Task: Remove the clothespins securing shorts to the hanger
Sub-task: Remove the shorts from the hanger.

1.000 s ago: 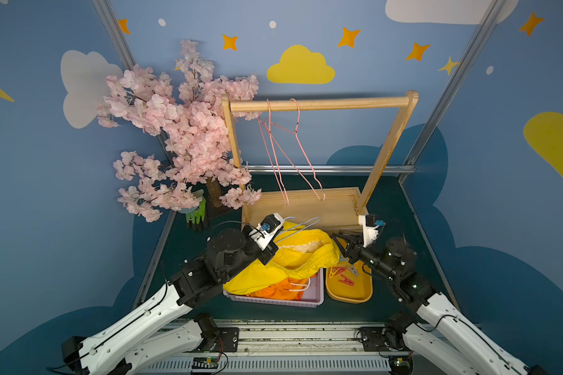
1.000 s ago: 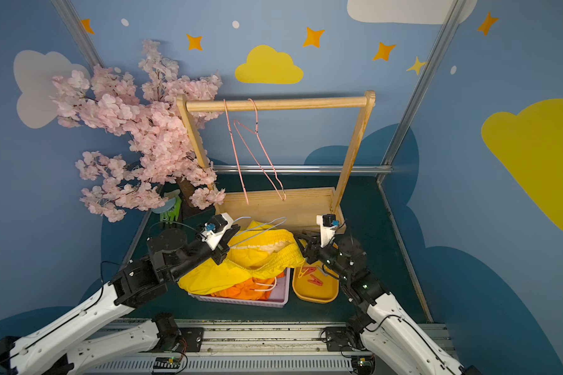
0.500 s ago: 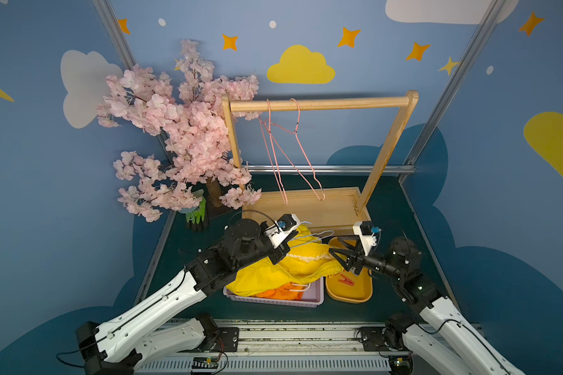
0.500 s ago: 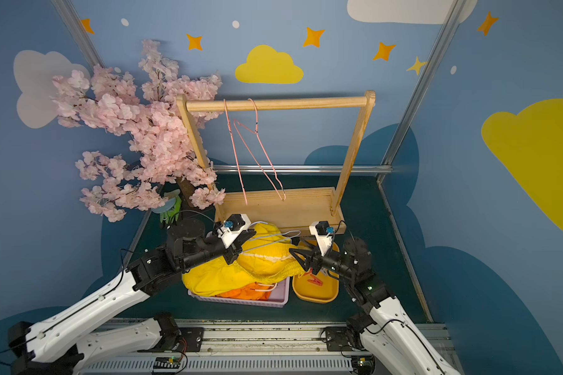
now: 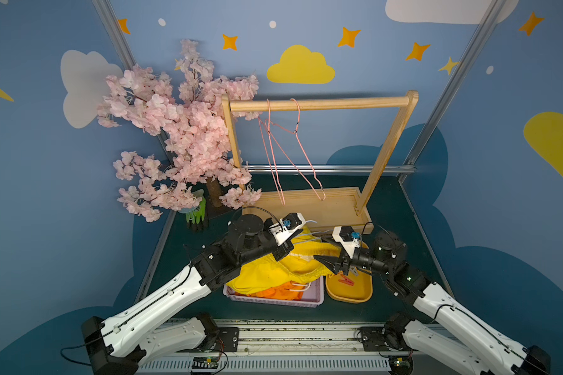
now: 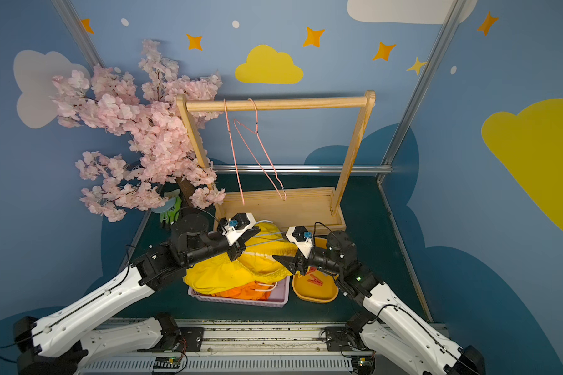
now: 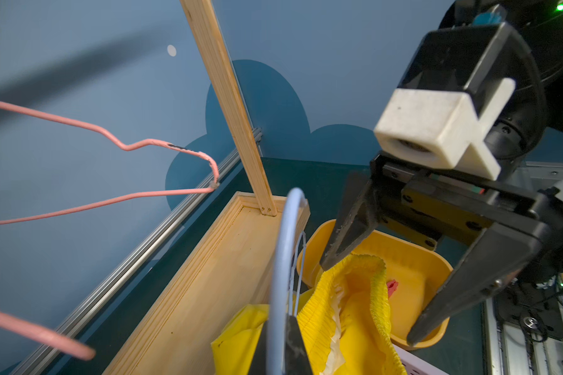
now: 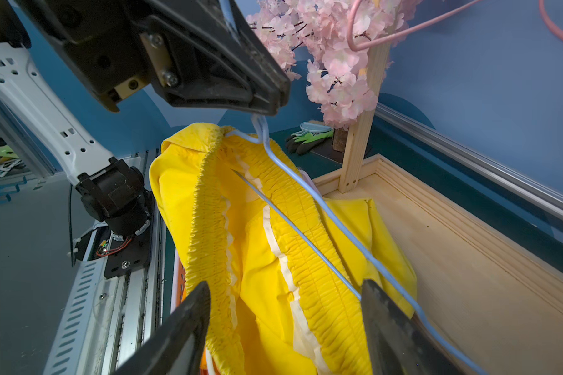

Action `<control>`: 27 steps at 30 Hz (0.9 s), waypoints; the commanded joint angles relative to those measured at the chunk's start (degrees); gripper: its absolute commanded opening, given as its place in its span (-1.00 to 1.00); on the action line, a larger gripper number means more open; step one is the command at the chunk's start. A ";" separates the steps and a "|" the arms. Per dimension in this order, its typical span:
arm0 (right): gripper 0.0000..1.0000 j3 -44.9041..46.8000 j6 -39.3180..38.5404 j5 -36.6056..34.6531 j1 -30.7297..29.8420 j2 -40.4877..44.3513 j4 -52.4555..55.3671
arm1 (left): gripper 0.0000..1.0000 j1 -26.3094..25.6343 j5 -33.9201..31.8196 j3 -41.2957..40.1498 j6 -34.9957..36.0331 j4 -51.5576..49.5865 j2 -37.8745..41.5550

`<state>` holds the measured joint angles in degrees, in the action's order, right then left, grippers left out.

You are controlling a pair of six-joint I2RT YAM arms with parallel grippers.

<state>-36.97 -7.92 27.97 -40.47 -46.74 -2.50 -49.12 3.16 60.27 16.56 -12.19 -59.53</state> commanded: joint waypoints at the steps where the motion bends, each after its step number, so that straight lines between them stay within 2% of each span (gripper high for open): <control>1: 0.46 -2.76 -5.74 -2.04 -1.04 0.84 -0.08 | -0.95 0.17 6.59 1.36 0.76 1.21 0.34; 8: 0.45 -2.29 -9.13 -1.52 -1.83 0.72 -0.49 | -0.95 0.74 9.84 -1.50 0.86 4.48 3.33; 11: 0.43 -3.08 -11.55 -1.40 -2.32 -0.81 -0.41 | -0.94 0.70 13.17 -2.26 1.11 4.99 3.80; 15: 0.40 -3.93 -12.71 -2.25 -3.45 -3.34 -0.39 | -0.94 0.55 14.42 -2.09 1.46 4.13 3.46; 22: 0.19 -1.93 -11.39 -1.85 -4.08 -5.25 -3.45 | -0.95 0.60 10.88 -2.98 1.28 5.93 4.42; 27: -0.09 1.06 -7.92 -1.63 -4.12 -3.86 -5.50 | -0.95 0.52 6.08 -3.37 1.11 6.55 3.92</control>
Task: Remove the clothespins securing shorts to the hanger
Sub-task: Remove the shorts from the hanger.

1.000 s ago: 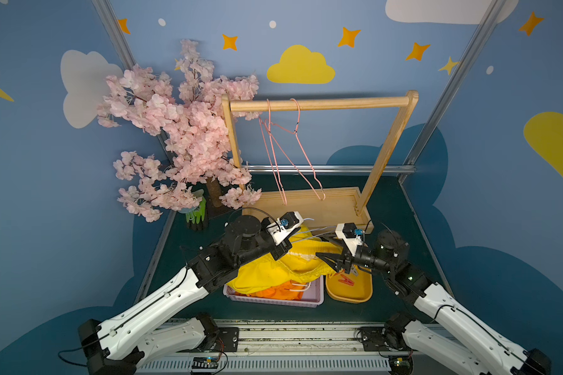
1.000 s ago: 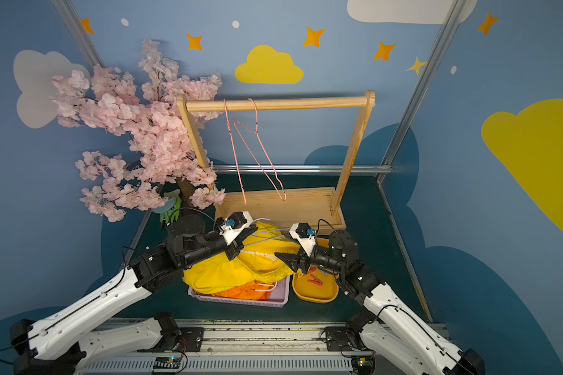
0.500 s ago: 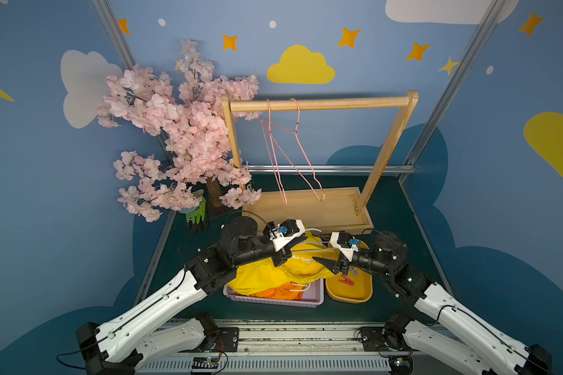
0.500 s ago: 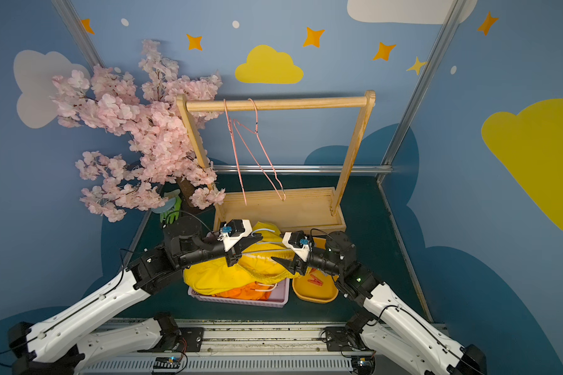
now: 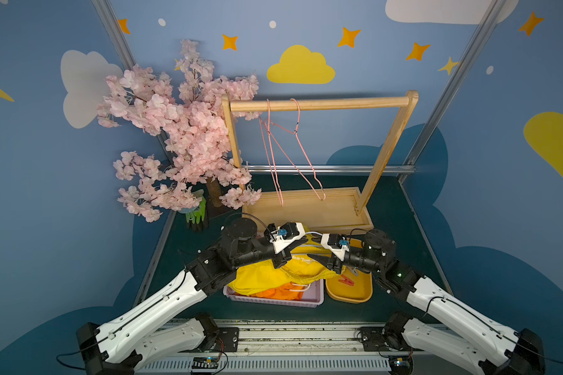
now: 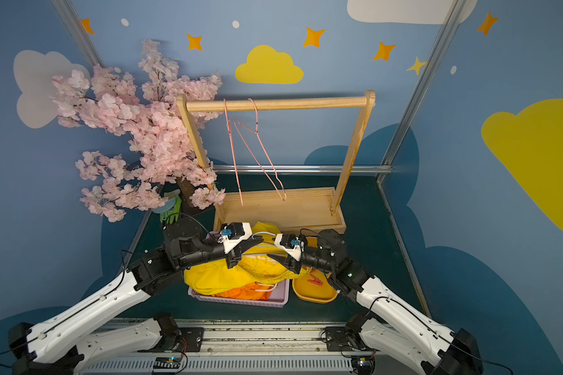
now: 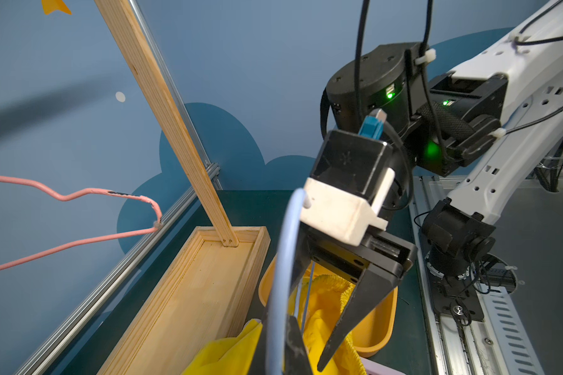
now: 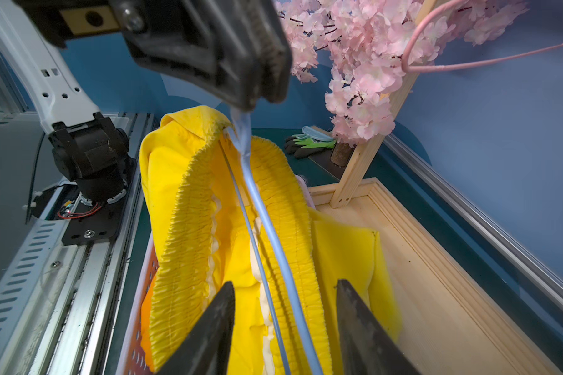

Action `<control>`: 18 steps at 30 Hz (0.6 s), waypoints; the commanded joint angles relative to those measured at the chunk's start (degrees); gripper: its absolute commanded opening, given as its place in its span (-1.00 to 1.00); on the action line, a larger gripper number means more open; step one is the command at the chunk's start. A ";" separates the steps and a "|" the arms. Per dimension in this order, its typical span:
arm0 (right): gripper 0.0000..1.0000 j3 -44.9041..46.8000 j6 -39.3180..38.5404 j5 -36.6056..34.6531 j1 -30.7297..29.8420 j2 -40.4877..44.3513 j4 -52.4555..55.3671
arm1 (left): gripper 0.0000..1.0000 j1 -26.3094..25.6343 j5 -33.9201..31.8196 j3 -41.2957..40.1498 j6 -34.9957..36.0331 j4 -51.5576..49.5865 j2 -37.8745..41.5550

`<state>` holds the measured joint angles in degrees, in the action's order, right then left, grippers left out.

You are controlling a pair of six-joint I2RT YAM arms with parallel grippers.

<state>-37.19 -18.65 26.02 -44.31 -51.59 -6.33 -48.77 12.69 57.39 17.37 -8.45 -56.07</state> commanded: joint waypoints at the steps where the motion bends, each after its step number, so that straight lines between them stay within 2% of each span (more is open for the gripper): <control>1: -0.14 1.24 2.93 0.39 -0.31 1.16 -1.18 | -0.95 0.17 -4.16 -0.49 0.39 2.82 0.37; 5: -0.43 1.64 2.75 0.68 -0.33 1.41 -0.43 | -0.95 0.24 -6.51 -0.35 0.04 3.65 0.32; 9: -0.91 2.12 2.22 0.96 -0.40 1.49 -0.53 | -0.95 0.18 -7.44 -0.46 -0.40 4.14 0.41; 12: -1.00 2.47 2.49 0.67 -0.34 1.44 -1.00 | -0.88 0.18 -9.74 -0.48 -0.97 4.56 0.31; 13: -1.00 2.65 2.66 0.22 -0.39 1.41 -1.14 | -0.72 0.18 -10.74 -0.52 -1.22 4.81 0.43; 18: -1.00 3.00 1.92 -0.46 -0.40 1.19 -1.23 | 0.50 0.21 -13.85 -0.17 -3.22 3.50 1.95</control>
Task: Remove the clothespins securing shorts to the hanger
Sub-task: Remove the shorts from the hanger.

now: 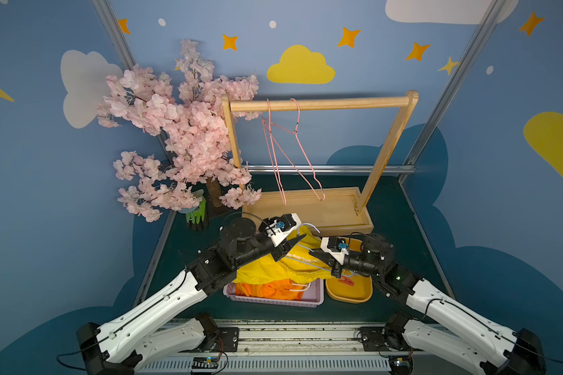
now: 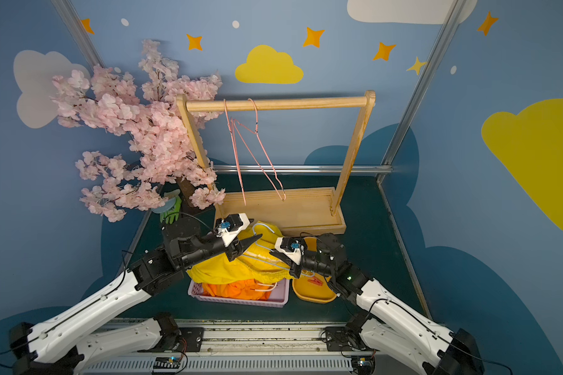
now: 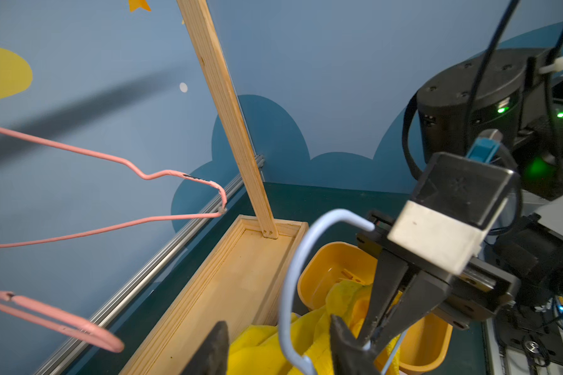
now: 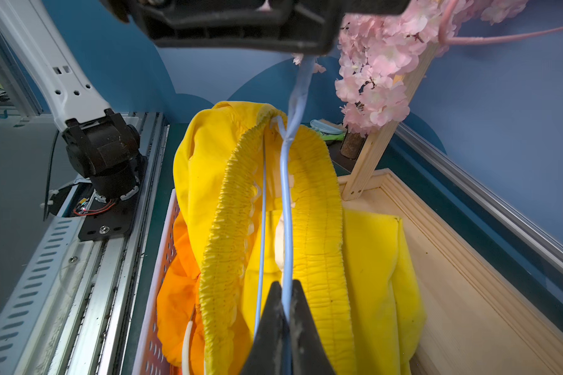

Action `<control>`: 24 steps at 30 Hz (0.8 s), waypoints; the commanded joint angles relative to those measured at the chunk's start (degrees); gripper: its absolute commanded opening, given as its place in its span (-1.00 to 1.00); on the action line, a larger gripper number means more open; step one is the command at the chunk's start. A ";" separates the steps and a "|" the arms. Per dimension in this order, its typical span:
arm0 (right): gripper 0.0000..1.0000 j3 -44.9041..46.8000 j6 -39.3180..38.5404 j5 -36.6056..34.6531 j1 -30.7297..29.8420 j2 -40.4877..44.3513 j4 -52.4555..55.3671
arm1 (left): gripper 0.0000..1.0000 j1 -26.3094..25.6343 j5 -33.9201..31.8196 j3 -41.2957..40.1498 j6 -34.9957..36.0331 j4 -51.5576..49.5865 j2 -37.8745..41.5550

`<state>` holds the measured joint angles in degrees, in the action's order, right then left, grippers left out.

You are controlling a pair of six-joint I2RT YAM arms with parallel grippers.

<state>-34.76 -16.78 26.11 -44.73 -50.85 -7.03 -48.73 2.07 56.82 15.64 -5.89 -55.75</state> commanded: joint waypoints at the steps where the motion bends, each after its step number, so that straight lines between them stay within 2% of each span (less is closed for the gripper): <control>1: -1.00 0.56 0.00 -0.51 0.05 0.47 -0.58 | 0.68 0.12 -3.74 0.47 -2.19 0.02 2.08; 3: -1.00 0.57 -0.23 -0.61 0.05 0.40 -0.53 | 0.86 0.13 -5.99 0.58 -3.72 -1.93 3.42; 4: -1.00 0.62 -0.28 -0.75 0.07 0.31 -0.45 | 0.88 0.13 -8.04 0.58 -4.69 -3.09 4.23; 9: -1.00 0.32 -0.28 -1.96 0.03 0.66 -0.33 | 0.92 0.13 -22.42 0.69 -9.00 -9.84 8.65; 12: -1.00 -0.02 -0.19 -2.23 -0.01 0.92 0.16 | 0.92 0.19 -29.96 2.11 -16.07 -15.89 10.58; 16: -1.00 -0.26 0.89 -2.29 0.03 1.18 -0.42 | 0.91 0.20 -26.95 5.08 -23.99 -26.21 8.98; 22: -1.00 -0.86 2.19 -1.28 0.02 1.18 -0.17 | 0.97 0.21 -31.12 13.17 -32.14 -45.92 -1.02; 24: -1.00 -0.84 2.18 -0.36 0.05 1.41 -0.05 | 0.99 0.30 -31.10 15.02 -33.34 -48.86 -3.68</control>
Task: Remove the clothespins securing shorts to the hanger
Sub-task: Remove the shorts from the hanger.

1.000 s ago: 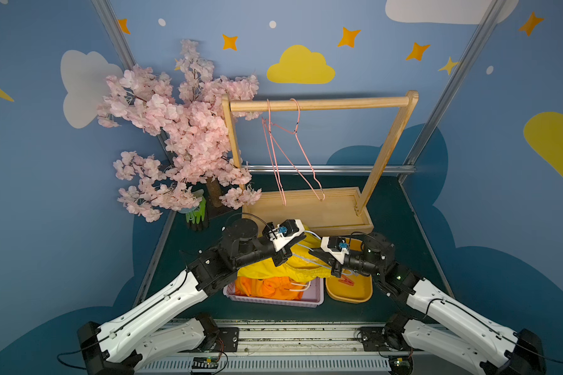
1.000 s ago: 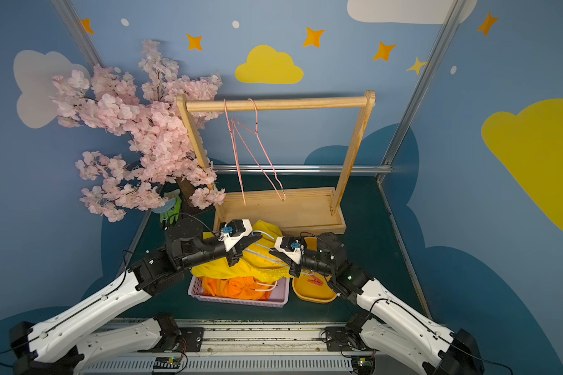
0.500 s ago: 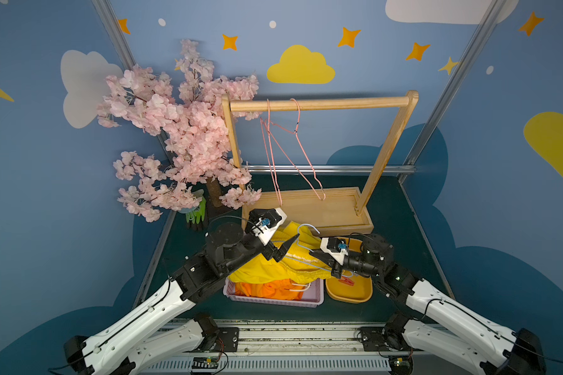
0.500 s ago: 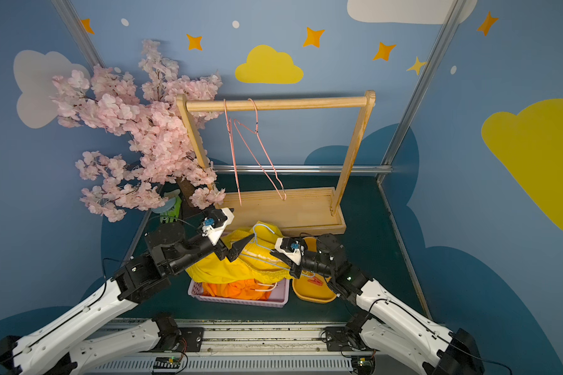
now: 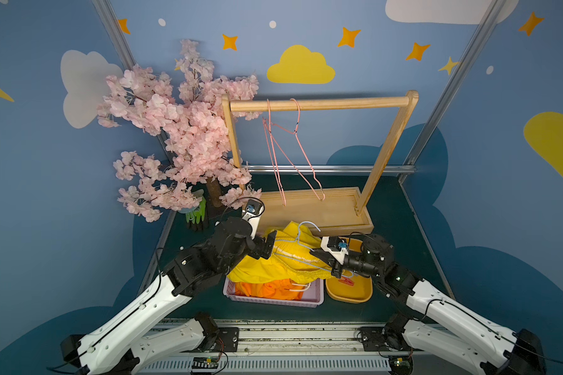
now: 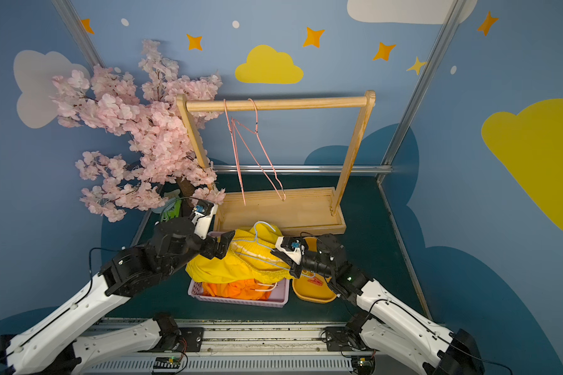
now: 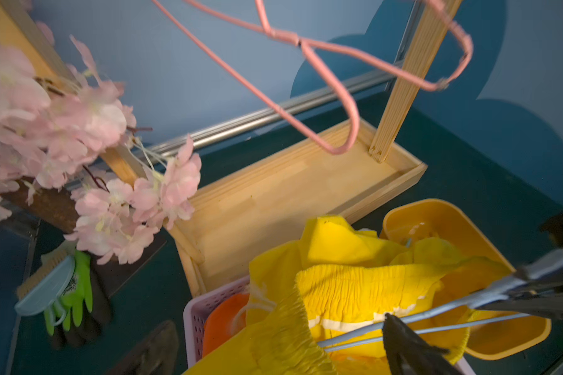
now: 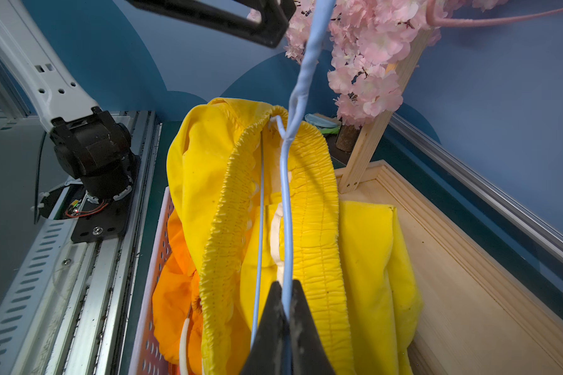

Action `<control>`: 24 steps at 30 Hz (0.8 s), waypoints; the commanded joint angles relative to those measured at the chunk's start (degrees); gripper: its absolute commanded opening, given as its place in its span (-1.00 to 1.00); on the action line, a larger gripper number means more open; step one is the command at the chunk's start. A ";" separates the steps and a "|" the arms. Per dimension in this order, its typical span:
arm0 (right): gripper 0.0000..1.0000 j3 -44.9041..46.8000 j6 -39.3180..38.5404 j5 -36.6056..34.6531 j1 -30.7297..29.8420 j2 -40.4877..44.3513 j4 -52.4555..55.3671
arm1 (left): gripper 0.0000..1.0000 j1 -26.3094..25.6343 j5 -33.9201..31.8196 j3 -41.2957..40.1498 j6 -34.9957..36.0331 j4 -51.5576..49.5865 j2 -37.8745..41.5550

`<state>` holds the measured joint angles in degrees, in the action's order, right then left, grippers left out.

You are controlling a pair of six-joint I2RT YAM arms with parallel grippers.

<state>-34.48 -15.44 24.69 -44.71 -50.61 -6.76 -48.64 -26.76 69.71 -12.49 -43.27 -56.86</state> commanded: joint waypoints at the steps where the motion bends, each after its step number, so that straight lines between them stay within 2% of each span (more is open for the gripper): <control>1: -1.00 -1.12 0.84 1.46 0.06 1.29 -0.32 | 0.99 0.47 -1.48 2.43 -5.54 -11.54 -3.18; 8: -1.00 -0.59 0.74 1.69 -0.17 2.29 0.20 | 0.89 5.67 7.09 2.87 -6.69 -9.93 -5.33; 17: -1.00 -0.13 0.02 1.98 -0.23 2.82 -0.01 | 0.71 8.64 15.60 2.88 -4.61 -10.11 -8.20; 19: -1.00 -0.16 -0.03 2.12 -0.30 2.56 0.00 | 0.57 8.74 16.04 3.37 -4.03 -11.04 -9.33; 22: -1.00 0.03 0.03 1.87 -0.41 2.82 0.26 | 0.24 8.90 16.39 3.28 -3.12 -11.69 -10.17; 23: -1.00 0.11 -0.03 1.71 -0.45 2.93 0.39 | 0.09 9.00 16.54 2.93 -2.90 -11.46 -10.15; 24: -1.00 0.15 -0.03 1.50 -0.46 3.27 0.64 | -0.17 9.15 16.74 2.68 -2.56 -11.24 -10.12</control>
<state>-34.48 -15.46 26.09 -44.86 -48.31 -4.47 -39.83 -12.36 72.34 -16.60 -52.27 -66.83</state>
